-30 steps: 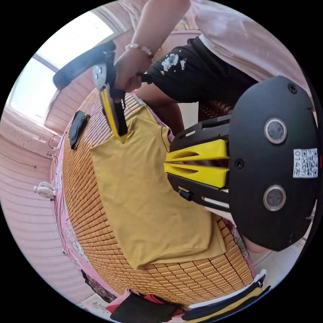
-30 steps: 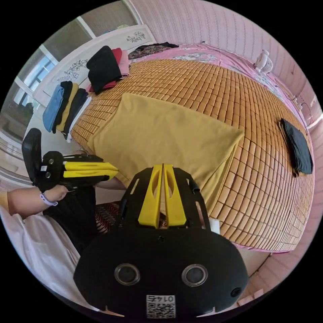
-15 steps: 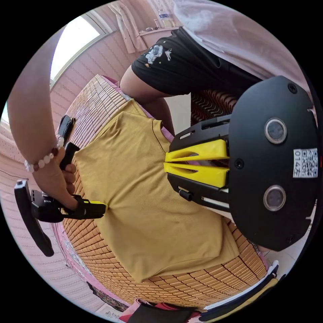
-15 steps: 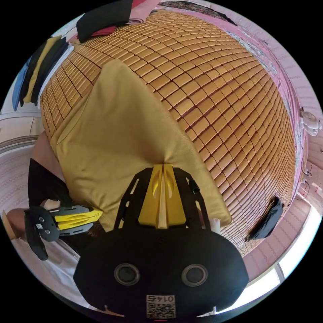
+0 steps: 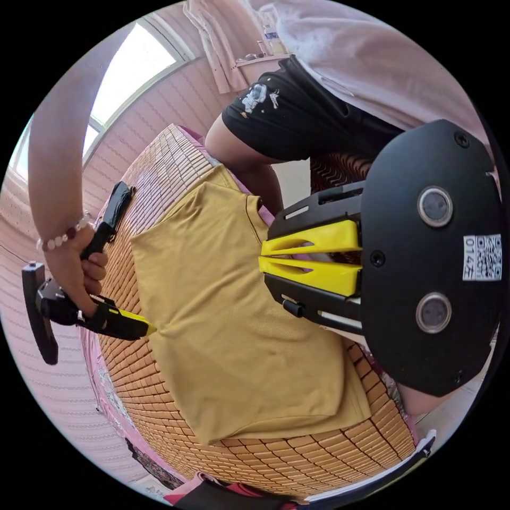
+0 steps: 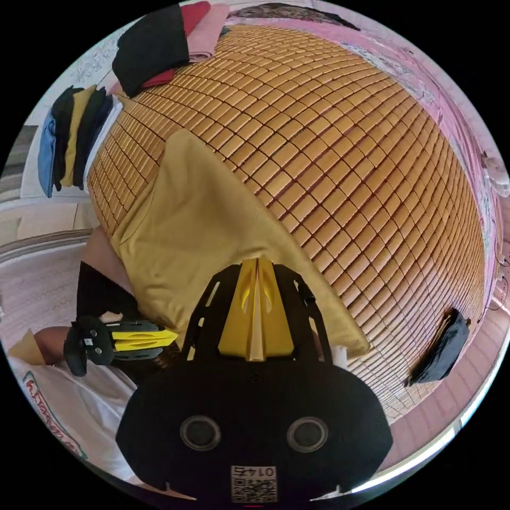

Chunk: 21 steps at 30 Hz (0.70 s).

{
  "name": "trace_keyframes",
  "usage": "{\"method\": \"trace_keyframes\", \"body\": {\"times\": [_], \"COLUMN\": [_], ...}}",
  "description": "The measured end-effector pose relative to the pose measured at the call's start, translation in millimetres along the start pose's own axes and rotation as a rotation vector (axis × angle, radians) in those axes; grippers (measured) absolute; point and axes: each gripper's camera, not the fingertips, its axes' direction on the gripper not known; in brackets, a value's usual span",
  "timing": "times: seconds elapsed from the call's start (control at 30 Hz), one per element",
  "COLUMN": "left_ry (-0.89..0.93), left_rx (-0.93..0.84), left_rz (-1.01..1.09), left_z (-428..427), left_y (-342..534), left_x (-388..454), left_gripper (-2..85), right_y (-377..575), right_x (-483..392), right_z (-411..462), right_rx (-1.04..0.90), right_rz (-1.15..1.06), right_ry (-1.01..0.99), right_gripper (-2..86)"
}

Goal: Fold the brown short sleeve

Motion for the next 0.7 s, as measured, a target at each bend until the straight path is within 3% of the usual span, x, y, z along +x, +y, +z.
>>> {"method": "trace_keyframes", "body": {"times": [0.13,0.37,0.53,0.7], "left_ry": [0.007,0.025,0.1,0.114], "left_rx": [0.101,0.147,0.139,0.073], "left_rz": [0.072,0.236,0.269,0.411], "left_z": [-10,-5,9,27], "left_y": [5,-15,-34,-45], "left_x": [11,35,48,71], "left_gripper": [4.3,7.5,15.1,16.2], "right_y": [123,330,380,406], "right_x": [31,69,71,77], "right_z": [-2,80,125,153], "right_rx": [0.241,0.257,0.261,0.211], "right_rz": [0.157,0.502,0.58,0.601], "right_ry": [-0.181,-0.225,-0.311,-0.287], "right_gripper": [0.6,7.8,8.1,3.3]}}
